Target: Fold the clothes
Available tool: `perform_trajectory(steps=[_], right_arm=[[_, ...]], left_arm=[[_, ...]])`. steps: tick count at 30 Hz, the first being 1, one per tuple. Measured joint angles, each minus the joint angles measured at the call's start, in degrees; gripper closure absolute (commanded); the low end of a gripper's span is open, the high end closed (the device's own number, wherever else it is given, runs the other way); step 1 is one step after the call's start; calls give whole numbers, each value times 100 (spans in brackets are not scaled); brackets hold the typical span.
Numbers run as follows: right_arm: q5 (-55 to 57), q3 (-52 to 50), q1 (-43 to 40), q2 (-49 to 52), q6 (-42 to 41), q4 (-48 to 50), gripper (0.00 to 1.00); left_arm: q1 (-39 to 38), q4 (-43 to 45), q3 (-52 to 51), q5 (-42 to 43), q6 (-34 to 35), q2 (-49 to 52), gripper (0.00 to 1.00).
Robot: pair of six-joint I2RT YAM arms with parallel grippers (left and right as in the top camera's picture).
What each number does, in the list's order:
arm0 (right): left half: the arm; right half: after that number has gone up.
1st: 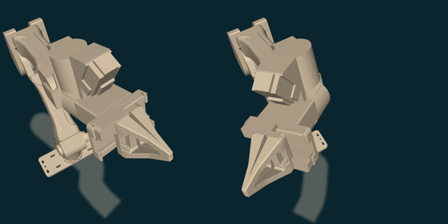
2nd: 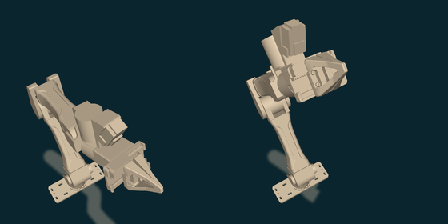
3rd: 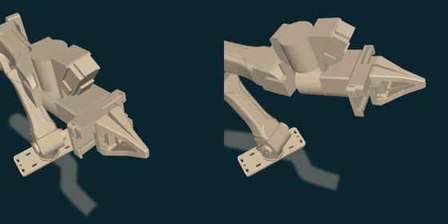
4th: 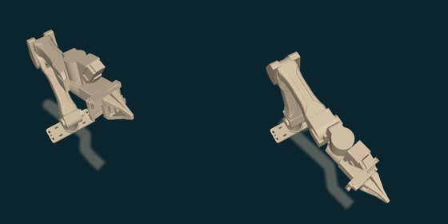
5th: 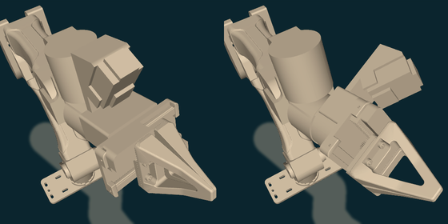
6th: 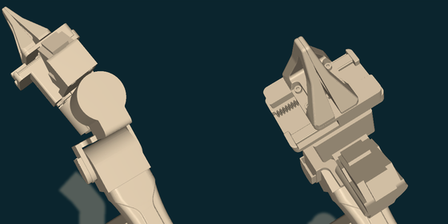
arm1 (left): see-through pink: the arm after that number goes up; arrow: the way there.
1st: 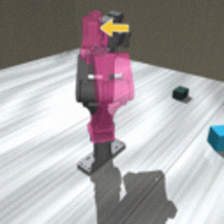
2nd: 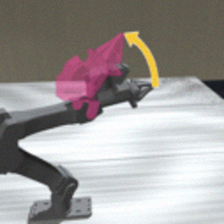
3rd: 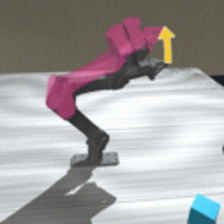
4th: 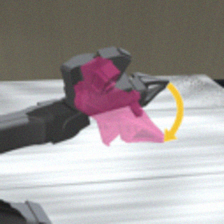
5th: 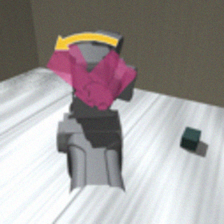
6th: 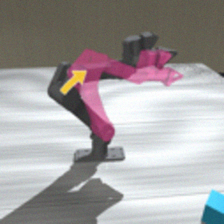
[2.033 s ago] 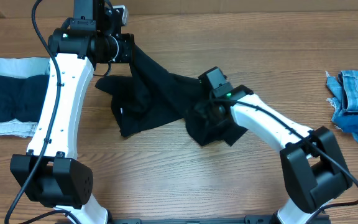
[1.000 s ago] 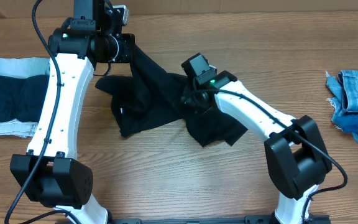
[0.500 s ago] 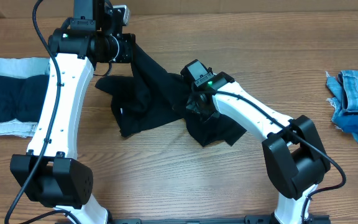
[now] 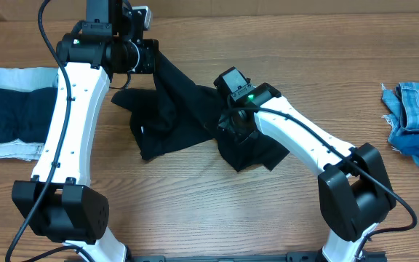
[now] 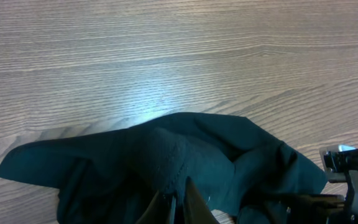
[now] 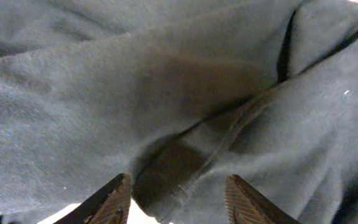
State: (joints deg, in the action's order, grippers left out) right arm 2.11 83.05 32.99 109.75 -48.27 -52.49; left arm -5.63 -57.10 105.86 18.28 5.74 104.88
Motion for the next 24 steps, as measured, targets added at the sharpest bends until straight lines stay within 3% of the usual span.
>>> perform_trajectory(steps=[10, 15, 16, 17, 24], right_arm=[[-188, -33, 31, 2, -767, 107, 56], [-236, -138, 44, 59, -1003, 173, 76], [-236, -142, 44, 72, -1021, 192, 83], [-236, -142, 44, 79, -1040, 199, 96], [-245, -144, 44, 79, -761, 87, 96]], left_arm=[[0, -9, 0, -2, -20, 0, 96], [0, -15, 0, 0, -24, 0, 96], [0, -15, 0, 0, -26, 0, 96], [0, -15, 0, 0, -26, 0, 96], [0, -15, 0, 7, -39, 0, 96]])
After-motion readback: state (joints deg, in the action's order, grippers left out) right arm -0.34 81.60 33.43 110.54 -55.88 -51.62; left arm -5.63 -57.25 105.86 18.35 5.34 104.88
